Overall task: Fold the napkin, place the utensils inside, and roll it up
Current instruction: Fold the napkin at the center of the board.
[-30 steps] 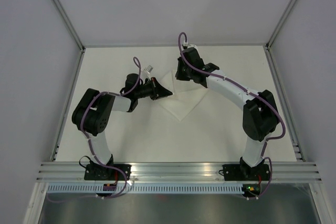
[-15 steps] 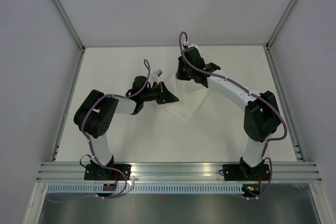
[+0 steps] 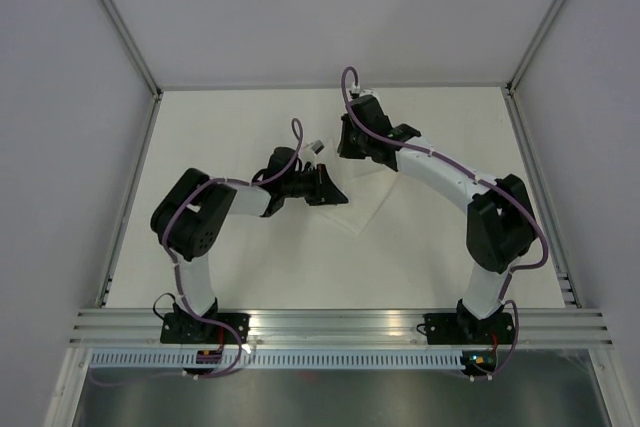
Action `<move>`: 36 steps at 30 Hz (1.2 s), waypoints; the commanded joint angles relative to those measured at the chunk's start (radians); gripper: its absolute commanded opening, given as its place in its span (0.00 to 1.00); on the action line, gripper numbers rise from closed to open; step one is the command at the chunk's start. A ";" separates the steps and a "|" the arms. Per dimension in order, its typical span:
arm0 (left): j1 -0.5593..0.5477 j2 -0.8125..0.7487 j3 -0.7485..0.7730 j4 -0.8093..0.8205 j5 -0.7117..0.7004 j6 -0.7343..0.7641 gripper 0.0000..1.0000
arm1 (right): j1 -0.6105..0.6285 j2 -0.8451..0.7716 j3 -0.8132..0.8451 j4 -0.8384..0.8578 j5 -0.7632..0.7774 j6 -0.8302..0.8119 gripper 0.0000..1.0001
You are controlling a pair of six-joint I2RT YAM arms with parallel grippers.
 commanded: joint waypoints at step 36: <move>0.016 -0.191 0.166 -0.363 -0.470 -0.173 0.53 | 0.014 -0.239 -0.259 -0.073 0.016 -0.080 0.18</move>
